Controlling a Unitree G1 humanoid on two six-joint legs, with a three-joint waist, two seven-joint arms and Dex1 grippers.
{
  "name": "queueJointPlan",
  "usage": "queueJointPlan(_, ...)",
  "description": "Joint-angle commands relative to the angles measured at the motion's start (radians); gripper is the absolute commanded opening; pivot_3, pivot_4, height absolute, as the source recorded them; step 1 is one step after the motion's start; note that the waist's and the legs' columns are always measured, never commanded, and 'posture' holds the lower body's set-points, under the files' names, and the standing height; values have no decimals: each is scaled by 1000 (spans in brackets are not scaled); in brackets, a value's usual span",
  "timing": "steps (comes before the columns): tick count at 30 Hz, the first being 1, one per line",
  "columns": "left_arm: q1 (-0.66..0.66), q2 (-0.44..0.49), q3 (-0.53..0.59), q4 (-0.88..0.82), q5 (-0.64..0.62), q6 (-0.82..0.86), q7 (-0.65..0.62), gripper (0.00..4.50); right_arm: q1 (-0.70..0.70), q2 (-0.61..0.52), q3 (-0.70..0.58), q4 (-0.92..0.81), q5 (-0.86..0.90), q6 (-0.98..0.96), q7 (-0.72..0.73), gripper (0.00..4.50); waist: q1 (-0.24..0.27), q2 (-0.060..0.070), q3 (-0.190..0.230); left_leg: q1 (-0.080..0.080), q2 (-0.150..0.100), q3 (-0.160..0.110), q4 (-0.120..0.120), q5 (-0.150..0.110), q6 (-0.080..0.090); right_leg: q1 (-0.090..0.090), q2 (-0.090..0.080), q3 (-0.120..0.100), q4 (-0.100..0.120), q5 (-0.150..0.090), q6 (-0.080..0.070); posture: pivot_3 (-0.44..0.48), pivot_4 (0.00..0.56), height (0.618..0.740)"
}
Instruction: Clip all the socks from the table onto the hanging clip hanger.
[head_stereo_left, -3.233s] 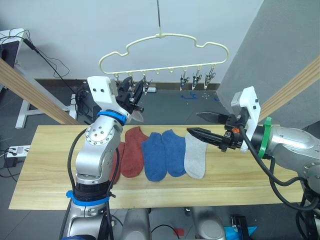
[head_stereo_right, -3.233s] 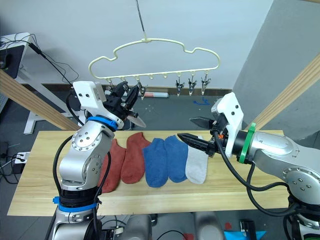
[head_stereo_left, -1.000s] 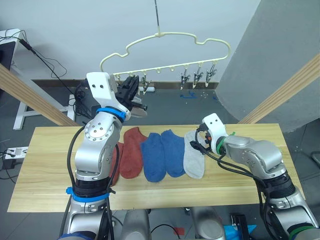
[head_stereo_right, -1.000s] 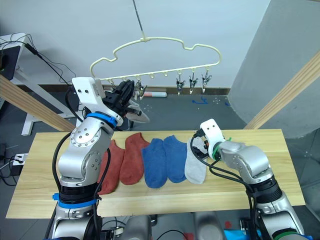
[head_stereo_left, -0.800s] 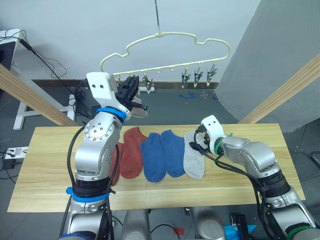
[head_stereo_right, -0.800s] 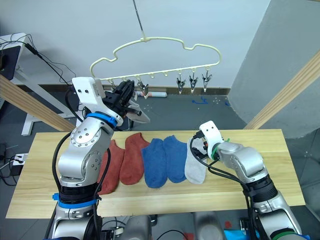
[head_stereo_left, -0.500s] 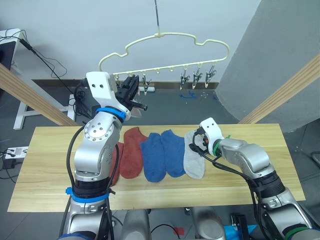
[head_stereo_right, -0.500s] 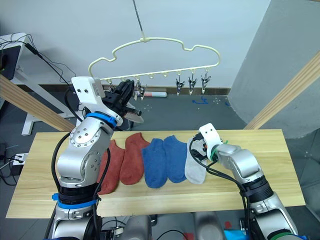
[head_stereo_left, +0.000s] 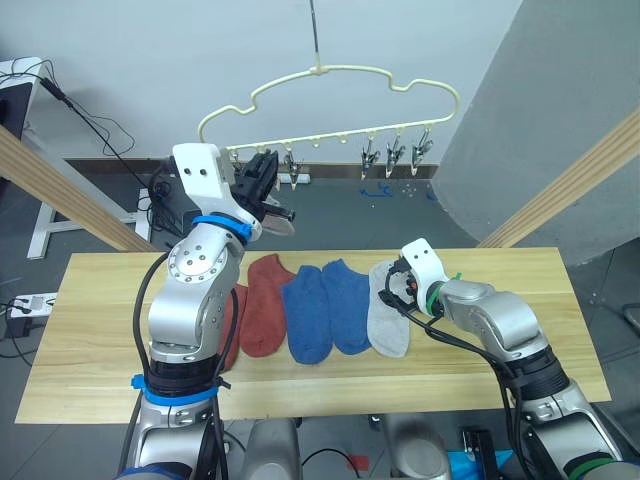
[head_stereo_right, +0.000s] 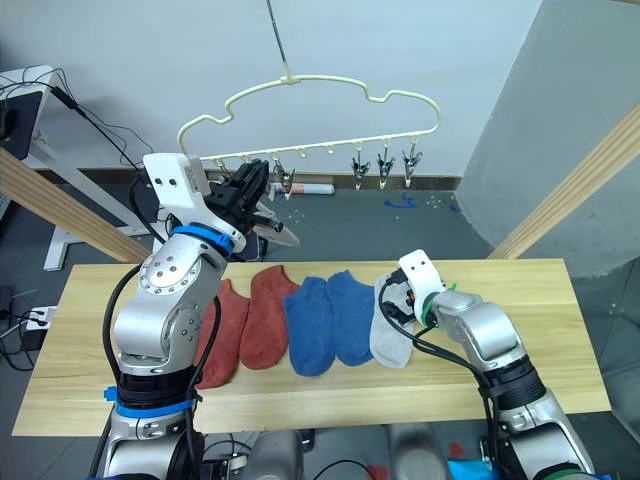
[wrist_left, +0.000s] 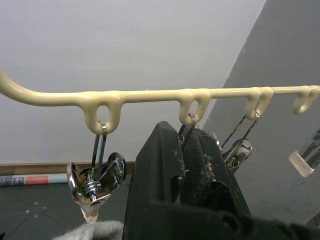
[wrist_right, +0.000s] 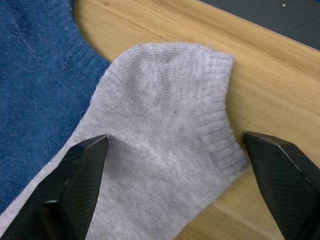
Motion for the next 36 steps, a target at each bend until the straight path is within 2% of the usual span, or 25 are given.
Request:
queueJointPlan(1,-4,2,0,-37,9,-13,0,18,15,2,-21,-23,-16,6,5,3225,0,0,0,0,0,0,0,0,0,0,0,0,0,0,0,-190,363,740)
queueJointPlan(9,-6,0,1,-32,11,-15,0,18,14,7,-30,-17,-33,9,7,278,0,0,0,0,0,0,0,0,0,0,0,0,0,0,0,-192,363,740)
queueJointPlan(10,-6,1,1,-32,11,-15,-1,18,14,8,-31,-16,-36,9,6,21,0,0,0,0,0,0,0,0,0,0,0,0,0,0,0,-194,365,740)
queueJointPlan(17,-10,-9,14,-33,-14,9,0,18,18,-7,-23,-34,-48,-2,29,21,0,0,0,0,0,0,0,0,0,0,0,0,0,0,0,-197,367,740)
queueJointPlan(26,-33,0,67,-50,-101,83,-17,18,27,-85,-48,-247,50,-79,248,21,-1,0,0,0,0,0,0,0,0,0,0,0,1,0,0,-191,366,740)
queueJointPlan(30,-49,14,85,-57,-134,121,-20,18,-13,-71,-93,-318,133,-71,312,21,-2,0,0,0,0,0,1,0,0,0,0,0,2,0,0,-183,362,740)
queueJointPlan(36,-58,37,104,-76,-176,175,-30,18,-80,-12,-94,-353,214,-86,357,21,1,0,0,0,0,-1,0,0,0,0,0,-1,2,0,0,-167,356,740)
